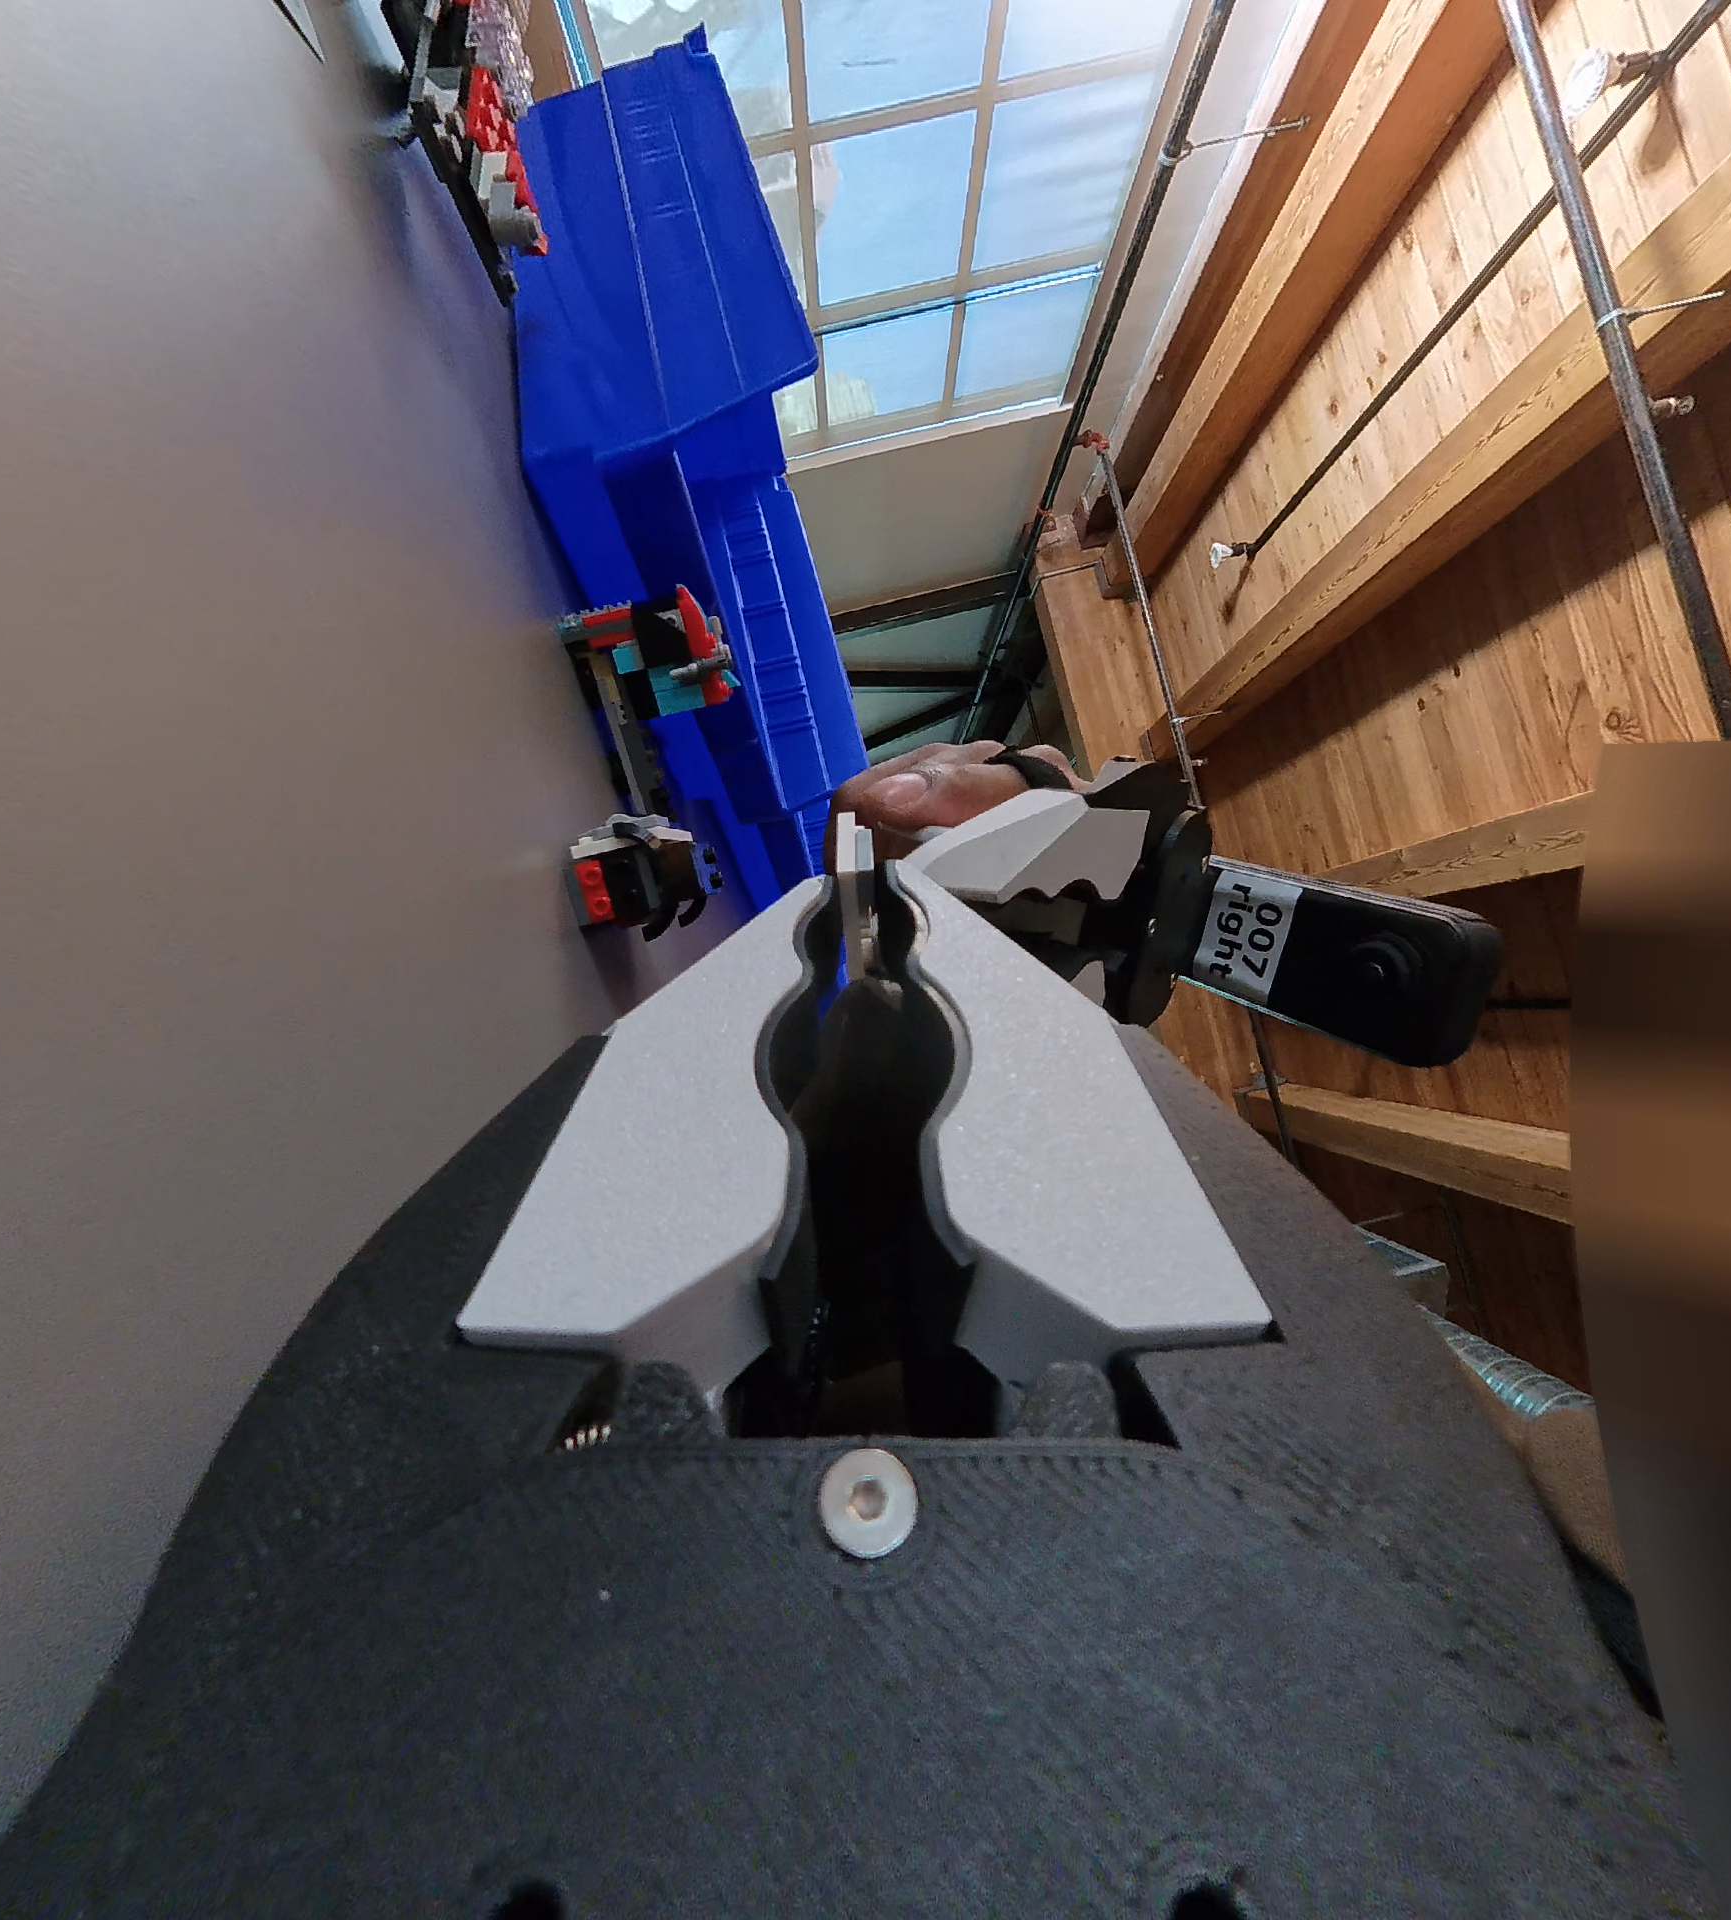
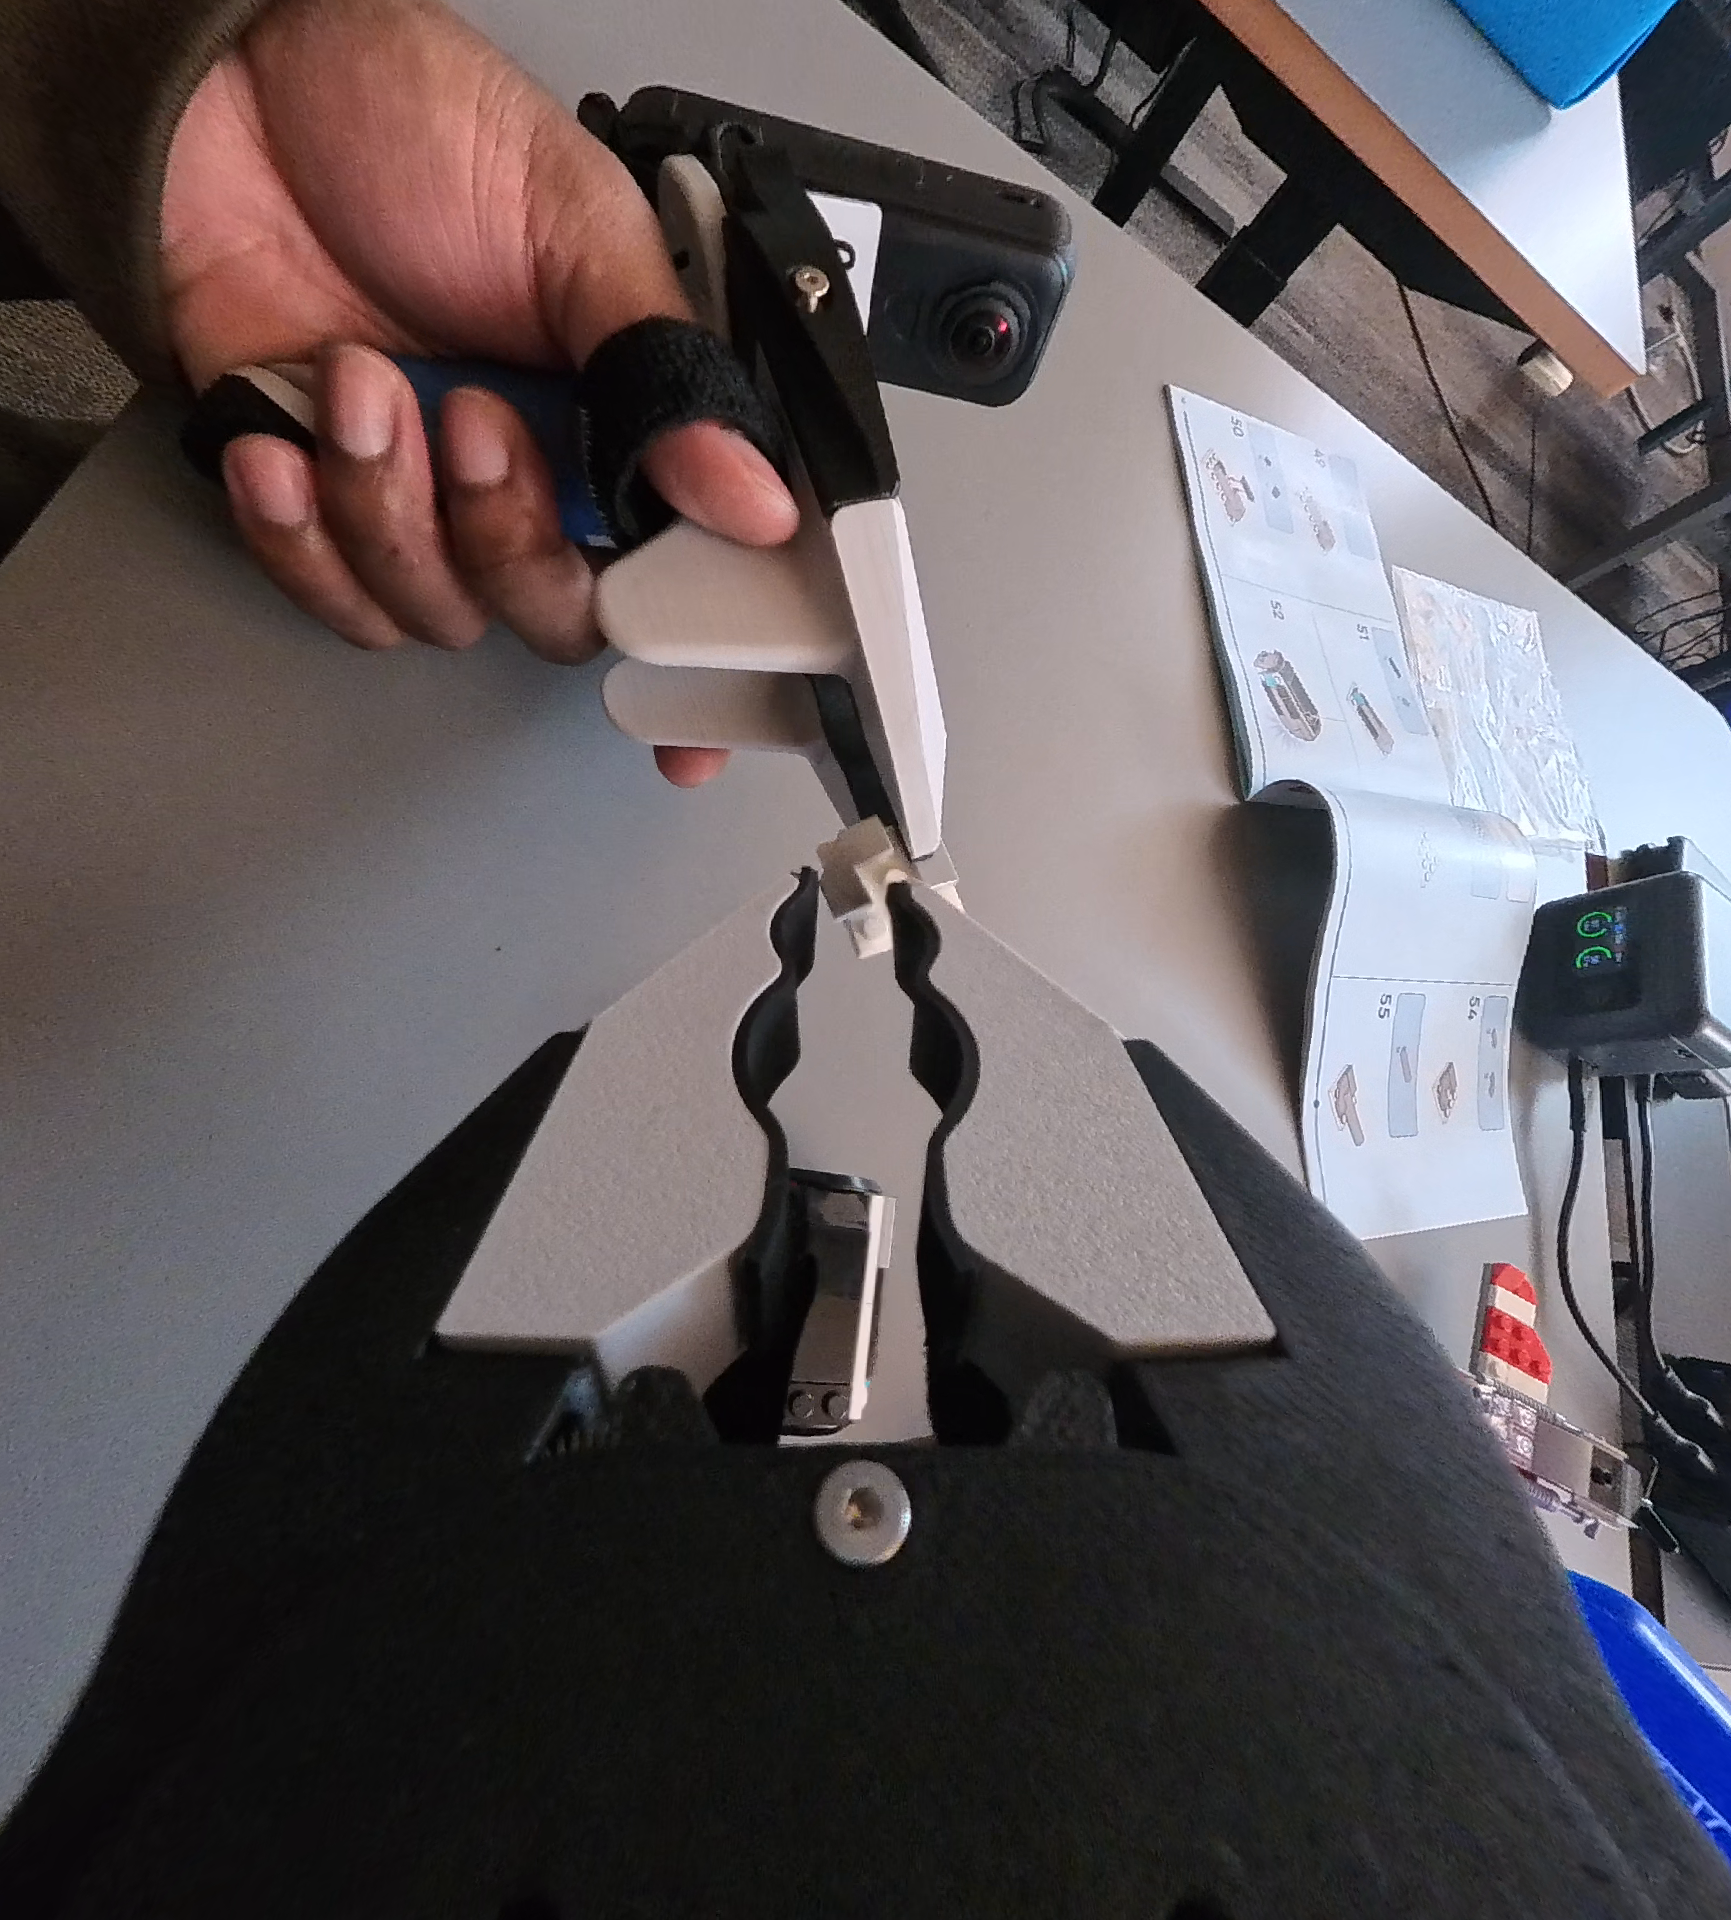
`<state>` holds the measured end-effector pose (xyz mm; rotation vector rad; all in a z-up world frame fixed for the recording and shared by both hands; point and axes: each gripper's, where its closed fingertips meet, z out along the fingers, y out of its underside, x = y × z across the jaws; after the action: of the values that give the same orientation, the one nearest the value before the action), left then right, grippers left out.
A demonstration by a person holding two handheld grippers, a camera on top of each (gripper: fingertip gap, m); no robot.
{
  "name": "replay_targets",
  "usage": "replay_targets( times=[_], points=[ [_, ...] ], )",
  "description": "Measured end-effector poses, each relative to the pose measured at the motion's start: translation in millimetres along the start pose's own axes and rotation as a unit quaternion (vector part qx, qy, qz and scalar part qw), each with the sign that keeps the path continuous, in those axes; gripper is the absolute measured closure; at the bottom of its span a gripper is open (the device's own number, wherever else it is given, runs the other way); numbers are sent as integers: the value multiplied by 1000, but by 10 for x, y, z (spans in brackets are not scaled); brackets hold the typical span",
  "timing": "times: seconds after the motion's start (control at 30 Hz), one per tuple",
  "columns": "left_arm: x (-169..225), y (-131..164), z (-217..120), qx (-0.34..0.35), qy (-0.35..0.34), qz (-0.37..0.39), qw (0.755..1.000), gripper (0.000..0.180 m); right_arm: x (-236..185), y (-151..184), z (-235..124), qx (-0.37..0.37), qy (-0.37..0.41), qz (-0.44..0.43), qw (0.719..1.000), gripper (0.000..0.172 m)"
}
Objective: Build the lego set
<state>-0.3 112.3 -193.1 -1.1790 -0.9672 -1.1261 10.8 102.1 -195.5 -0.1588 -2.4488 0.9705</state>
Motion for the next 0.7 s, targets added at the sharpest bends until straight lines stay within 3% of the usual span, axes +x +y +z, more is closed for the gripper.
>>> replay_targets(
  times=[0.7],
  points=[
    [-26, -53, -29, 19, -3, -14, 1000, 174, 41, 13, 4, 6, 19, 21, 1000, 152]
  ],
)
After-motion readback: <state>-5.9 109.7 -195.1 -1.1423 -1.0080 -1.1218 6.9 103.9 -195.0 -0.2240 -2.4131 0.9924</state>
